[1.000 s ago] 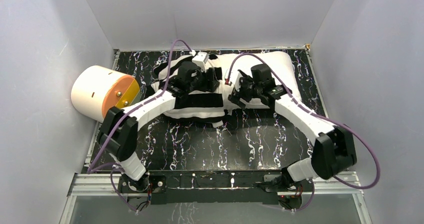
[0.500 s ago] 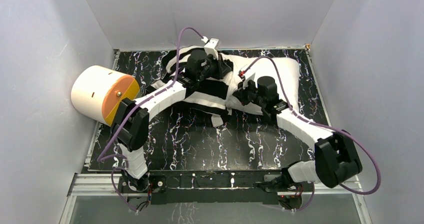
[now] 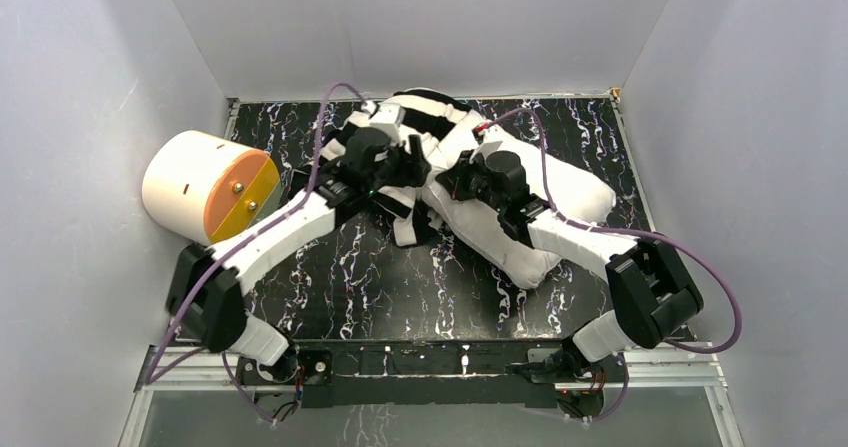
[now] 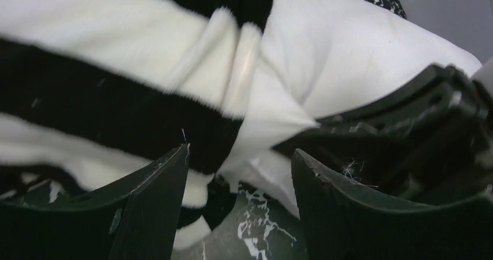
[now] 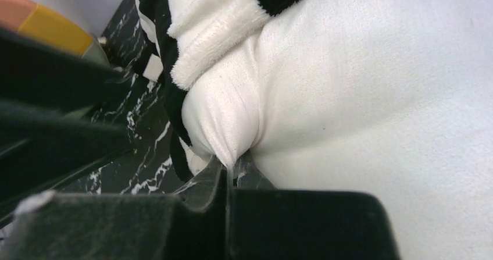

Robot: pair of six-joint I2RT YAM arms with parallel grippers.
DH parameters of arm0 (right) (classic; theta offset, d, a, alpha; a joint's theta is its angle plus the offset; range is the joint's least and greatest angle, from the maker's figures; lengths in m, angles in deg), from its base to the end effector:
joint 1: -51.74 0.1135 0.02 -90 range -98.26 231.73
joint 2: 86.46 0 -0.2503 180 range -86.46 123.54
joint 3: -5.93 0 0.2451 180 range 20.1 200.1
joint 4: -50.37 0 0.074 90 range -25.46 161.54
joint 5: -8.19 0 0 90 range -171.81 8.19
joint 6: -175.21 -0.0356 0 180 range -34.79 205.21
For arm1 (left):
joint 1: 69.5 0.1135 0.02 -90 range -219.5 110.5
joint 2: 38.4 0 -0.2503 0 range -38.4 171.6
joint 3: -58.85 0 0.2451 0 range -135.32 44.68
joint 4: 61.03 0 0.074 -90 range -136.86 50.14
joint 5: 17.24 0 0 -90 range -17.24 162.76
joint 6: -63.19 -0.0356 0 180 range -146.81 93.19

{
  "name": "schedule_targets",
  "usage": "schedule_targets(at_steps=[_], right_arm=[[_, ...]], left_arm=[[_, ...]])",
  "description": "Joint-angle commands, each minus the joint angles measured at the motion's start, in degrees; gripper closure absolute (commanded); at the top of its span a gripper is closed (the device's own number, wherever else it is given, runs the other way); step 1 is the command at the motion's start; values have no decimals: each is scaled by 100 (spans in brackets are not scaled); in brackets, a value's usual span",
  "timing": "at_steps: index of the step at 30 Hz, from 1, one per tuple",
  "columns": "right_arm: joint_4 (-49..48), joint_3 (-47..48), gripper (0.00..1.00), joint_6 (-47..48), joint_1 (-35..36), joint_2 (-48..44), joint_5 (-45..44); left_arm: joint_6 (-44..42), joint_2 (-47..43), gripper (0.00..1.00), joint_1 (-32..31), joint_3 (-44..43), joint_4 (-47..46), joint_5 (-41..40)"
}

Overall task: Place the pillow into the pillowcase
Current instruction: Stuff the pillow into the pillowcase.

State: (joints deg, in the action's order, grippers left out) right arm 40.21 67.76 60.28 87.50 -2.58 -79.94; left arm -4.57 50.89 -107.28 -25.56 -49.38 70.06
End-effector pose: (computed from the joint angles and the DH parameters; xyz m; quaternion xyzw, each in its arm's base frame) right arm 0.2653 0.1925 0.2478 -0.0835 0.7720 0.3292 0.5373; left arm 0.2904 -0.2230 0.3118 0.0944 0.7957 -0.2827 0.5272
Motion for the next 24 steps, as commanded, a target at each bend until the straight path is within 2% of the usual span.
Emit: schedule_targets(at_steps=[1,5,8,11,15,17,19,21,22,24], right_arm=[[-855,590,100,-721,3,58,-155],[-863,768,100,-1037,34,292,-65],[-858,814,100,-1186,85,368,-153],[-862,849,100,-1285,97,399,-154],[-893,815,100,-1313,119,440,-154],[-937,742,100,-1336,120,454,-237],[-1038,660,100,-1384,119,484,-330],[-1164,606,100,-1457,121,541,-334],[-1210,609,100,-1468,123,576,-329],[-1317,639,100,-1471,122,670,-302]], left_arm=[[317,-999,35,-14,1015,377,-1008],[-86,-806,37,-10,1701,-496,-1006],[-408,-418,40,-10,1643,-804,-983],[-614,-1,44,-6,1508,-970,-1376],[-949,376,58,-7,1365,-1170,-2075],[-1135,363,64,-1,1432,-1424,-2132],[-1328,260,73,-6,1606,-1827,-1871],[-1465,143,97,-5,1819,-2141,-1542],[-1502,89,100,-9,1874,-2232,-1390],[-1515,-61,100,-10,1921,-2166,-980]])
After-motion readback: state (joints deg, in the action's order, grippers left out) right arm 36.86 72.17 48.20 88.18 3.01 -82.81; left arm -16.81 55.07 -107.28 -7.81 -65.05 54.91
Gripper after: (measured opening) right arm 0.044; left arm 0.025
